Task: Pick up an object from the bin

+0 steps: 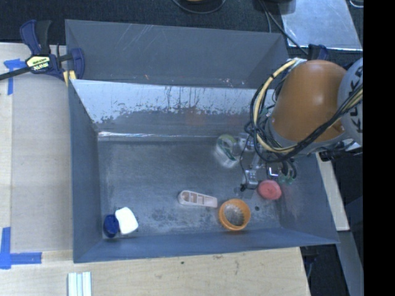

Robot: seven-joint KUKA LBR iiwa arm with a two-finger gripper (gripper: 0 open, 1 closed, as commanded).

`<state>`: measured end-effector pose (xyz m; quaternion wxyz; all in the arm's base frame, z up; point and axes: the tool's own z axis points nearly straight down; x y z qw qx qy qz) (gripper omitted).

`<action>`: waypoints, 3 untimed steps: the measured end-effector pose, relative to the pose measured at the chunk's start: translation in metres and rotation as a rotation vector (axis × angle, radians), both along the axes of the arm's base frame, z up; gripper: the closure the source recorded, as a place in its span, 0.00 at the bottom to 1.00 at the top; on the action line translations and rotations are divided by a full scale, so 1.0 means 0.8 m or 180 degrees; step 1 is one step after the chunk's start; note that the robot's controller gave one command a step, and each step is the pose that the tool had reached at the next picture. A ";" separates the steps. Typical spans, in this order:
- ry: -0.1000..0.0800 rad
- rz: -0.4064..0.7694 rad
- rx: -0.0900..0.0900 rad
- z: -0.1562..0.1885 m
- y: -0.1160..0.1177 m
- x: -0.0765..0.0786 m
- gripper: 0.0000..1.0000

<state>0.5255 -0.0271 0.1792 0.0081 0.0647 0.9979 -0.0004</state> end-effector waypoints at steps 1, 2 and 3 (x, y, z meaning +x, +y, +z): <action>-0.0006 0.1042 -0.0021 0.088 -0.006 0.064 0.00; -0.0019 0.0006 -0.0003 -0.012 -0.046 -0.029 0.00; -0.0014 0.0374 -0.0011 0.003 -0.032 0.014 0.00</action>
Offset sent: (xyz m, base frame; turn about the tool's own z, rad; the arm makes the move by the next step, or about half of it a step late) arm -0.0365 -0.0434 -0.0230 0.0112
